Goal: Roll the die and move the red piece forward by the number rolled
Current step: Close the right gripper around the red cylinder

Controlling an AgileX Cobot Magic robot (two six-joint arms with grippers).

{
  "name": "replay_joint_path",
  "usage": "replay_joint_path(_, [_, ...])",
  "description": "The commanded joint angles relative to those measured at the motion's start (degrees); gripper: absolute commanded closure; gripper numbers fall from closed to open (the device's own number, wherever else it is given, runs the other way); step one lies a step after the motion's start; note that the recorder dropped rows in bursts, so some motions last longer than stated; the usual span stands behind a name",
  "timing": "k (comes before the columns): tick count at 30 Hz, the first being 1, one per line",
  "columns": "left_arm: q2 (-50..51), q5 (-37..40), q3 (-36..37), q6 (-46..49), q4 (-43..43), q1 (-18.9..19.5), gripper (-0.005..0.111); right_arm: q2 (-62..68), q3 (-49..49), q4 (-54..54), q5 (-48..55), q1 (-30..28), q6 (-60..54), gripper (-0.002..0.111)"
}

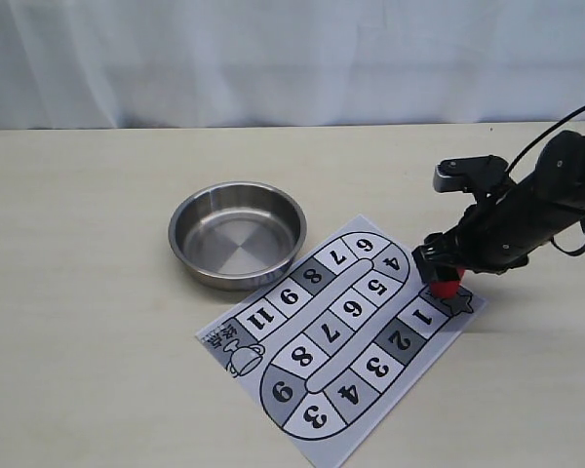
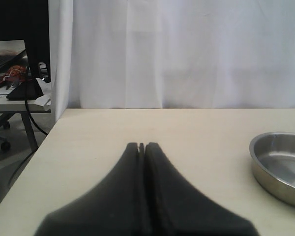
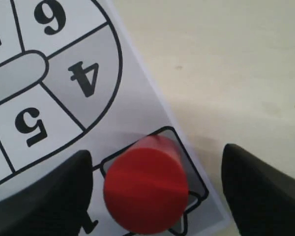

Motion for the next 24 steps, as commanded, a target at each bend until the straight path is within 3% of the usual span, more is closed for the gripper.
replay_joint_path(1, [-0.06, -0.75, -0.3, -0.02, -0.11, -0.01, 0.107, 0.72, 0.29, -0.2, -1.53, -0.08, 0.07, 0.041])
replay_joint_path(3, [-0.06, -0.75, -0.3, -0.02, -0.11, -0.01, 0.107, 0.72, 0.29, -0.2, -1.54, -0.08, 0.07, 0.05])
replay_joint_path(10, [-0.06, -0.75, -0.3, -0.02, -0.11, -0.01, 0.107, 0.6, 0.29, 0.07, -0.69, -0.08, 0.16, 0.104])
replay_joint_path(24, [-0.06, -0.75, -0.3, -0.02, -0.24, -0.01, 0.107, -6.74, 3.21, 8.08, 5.39, 0.01, -5.24, 0.104])
